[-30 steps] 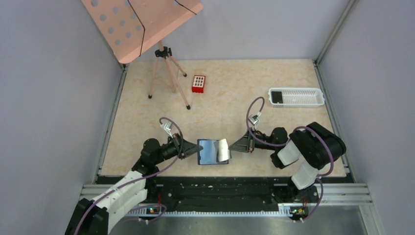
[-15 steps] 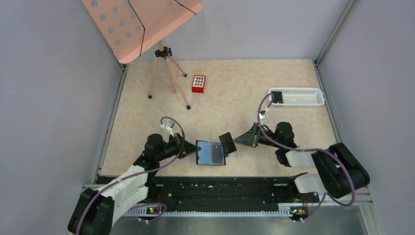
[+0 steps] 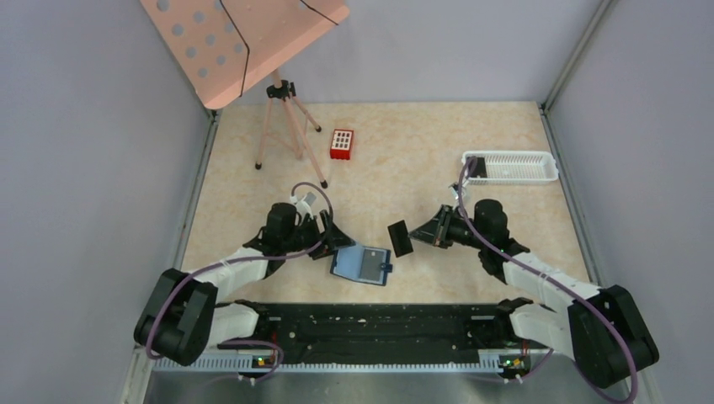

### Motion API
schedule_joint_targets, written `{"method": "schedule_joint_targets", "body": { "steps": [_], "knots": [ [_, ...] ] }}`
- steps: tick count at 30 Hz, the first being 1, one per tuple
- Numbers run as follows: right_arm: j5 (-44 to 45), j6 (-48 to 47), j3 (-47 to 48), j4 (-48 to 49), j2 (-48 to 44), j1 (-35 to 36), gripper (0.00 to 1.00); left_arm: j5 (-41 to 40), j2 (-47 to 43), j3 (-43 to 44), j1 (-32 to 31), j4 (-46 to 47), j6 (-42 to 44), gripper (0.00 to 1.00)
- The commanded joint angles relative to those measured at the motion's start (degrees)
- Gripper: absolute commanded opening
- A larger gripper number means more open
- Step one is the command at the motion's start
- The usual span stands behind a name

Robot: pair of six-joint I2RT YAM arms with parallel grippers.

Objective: Take the credit cards out of the card holder
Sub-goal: Place the credit card in the storage box.

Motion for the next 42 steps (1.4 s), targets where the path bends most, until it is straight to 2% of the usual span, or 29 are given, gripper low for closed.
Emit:
{"method": "schedule_joint_targets", "body": {
  "steps": [1,7,11,13,17,19,21,24,26,30,36,39,42],
  "knots": [
    [1.8,5.1,-0.4,-0.4,-1.0,-0.4,0.0,-2.0,-0.4,4.9,-0.2,-6.3,6.9,0.78],
    [4.6,12.0,-0.5,-1.6,-3.7,-0.4,0.0,-11.2,-10.1,8.4,-3.5,-12.0,13.9,0.72],
    [4.4,15.7,-0.6,-1.3,-4.0,-0.4,0.0,-17.7,-14.8,10.2,-7.9,-13.5,18.9,0.69],
    [4.1,16.9,-0.7,-1.0,-4.0,-0.4,0.0,-22.8,-16.0,11.3,-11.4,-15.6,21.8,0.68],
    [3.7,19.6,-1.4,0.3,-5.3,-0.4,0.0,-32.1,-17.9,11.2,-19.7,-12.9,27.9,0.62],
    [3.7,21.2,-1.8,0.7,-6.1,-0.3,0.0,-39.4,-18.2,11.5,-27.2,-11.0,32.6,0.61],
    [3.8,22.0,-1.8,0.5,-6.8,-0.3,0.0,-46.1,-17.6,11.5,-33.8,-8.6,38.2,0.59],
    [3.9,22.8,-1.7,-0.2,-7.8,-0.2,0.0,-52.7,-16.4,9.2,-43.3,0.7,48.3,0.58],
    [4.0,23.4,-1.9,-0.3,-8.2,-0.2,0.0,-56.2,-14.2,8.3,-47.8,5.9,55.3,0.58],
    [3.7,24.6,-2.6,0.1,-9.4,0.0,0.0,-63.0,-7.2,11.0,-53.8,9.4,63.6,0.61],
    [3.6,24.8,-2.8,-1.1,-11.7,0.2,0.0,-69.8,3.3,14.5,-57.7,15.1,71.2,0.67],
    [3.6,24.8,-2.8,-1.8,-12.4,0.1,0.0,-71.0,5.5,14.2,-57.9,19.9,72.5,0.68],
    [3.4,24.9,-3.1,-1.9,-12.6,0.1,0.0,-71.1,7.0,14.8,-57.9,20.4,73.1,0.67]
  ]
}}
